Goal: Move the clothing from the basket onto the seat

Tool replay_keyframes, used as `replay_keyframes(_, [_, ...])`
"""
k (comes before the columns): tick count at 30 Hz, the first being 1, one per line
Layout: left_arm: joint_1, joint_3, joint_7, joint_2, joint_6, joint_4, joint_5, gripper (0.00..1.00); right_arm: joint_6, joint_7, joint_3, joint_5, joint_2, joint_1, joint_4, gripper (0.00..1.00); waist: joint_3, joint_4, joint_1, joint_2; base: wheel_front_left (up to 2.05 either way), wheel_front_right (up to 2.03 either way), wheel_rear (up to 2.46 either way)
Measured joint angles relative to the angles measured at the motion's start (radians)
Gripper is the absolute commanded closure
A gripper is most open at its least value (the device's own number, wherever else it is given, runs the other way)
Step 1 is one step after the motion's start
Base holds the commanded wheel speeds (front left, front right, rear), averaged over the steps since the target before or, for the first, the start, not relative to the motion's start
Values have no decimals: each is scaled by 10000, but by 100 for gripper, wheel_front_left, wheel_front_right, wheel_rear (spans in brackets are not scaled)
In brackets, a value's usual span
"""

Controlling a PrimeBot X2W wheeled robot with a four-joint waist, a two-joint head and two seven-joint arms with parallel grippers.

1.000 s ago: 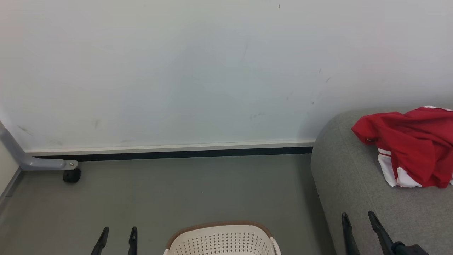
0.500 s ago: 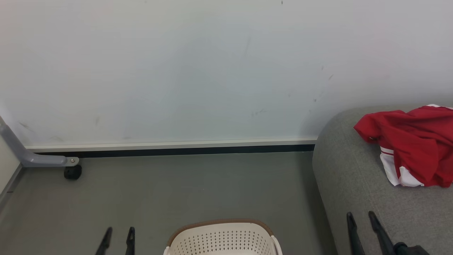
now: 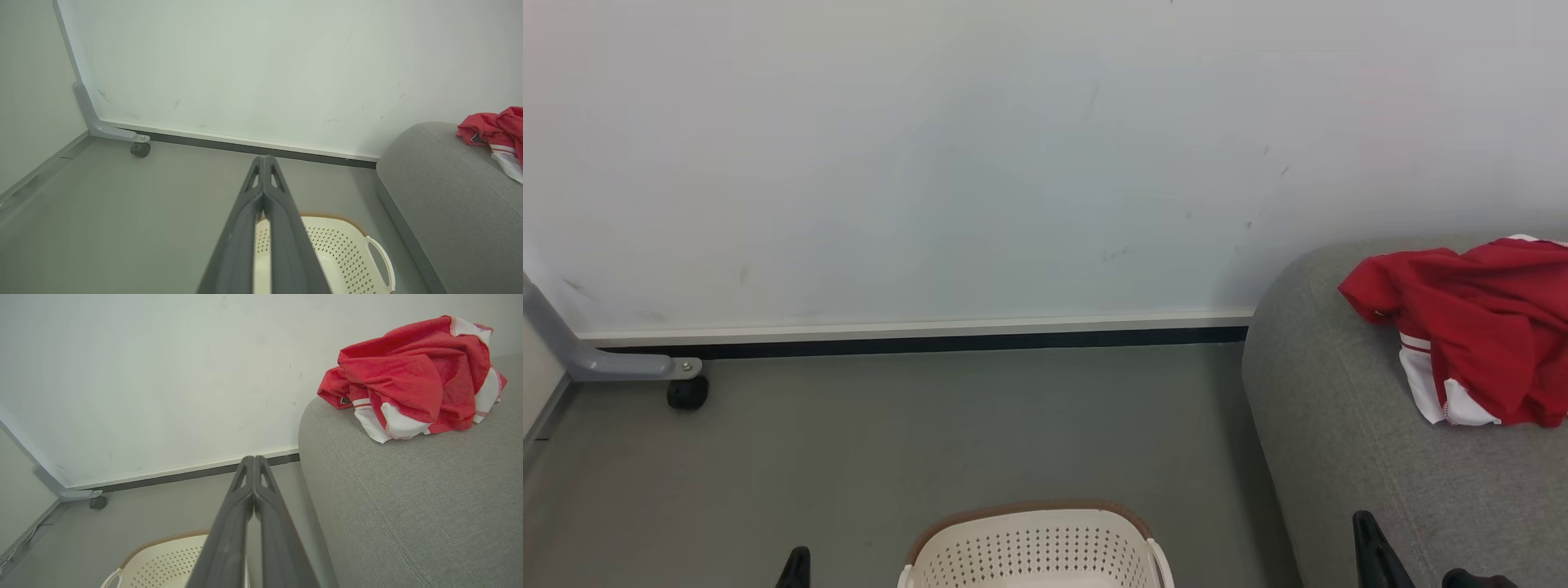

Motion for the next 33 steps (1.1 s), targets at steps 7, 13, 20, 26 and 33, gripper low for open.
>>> replay_keyframes(7, [-96, 196, 217, -84, -161, 77, -658, 100, 130, 201, -211, 815, 67, -49, 94, 100, 58, -25, 0, 0, 0, 0, 0])
replay_keyframes(13, [-244, 391, 433, -209, -259, 142, -1292, 100, 267, 426, -433, 1569, 121, -230, 174, 100, 114, -49, 0, 0, 0, 0, 0])
replay_keyframes(20, [-366, 621, 662, -316, -433, 222, -2013, 100, 403, 673, -683, 2403, 228, -373, 320, 100, 178, -77, 0, 0, 0, 0, 0])
replay_keyframes(26, [-480, 815, 869, -414, -523, 305, -2673, 100, 527, 888, -895, 3101, 282, -469, 408, 100, 234, -100, 0, 0, 0, 0, 0])
replay_keyframes(33, [-681, 1037, 1091, -543, -706, 376, -3505, 100, 669, 1085, -1137, 3906, 368, -643, 516, 100, 298, -126, 0, 0, 0, 0, 0])
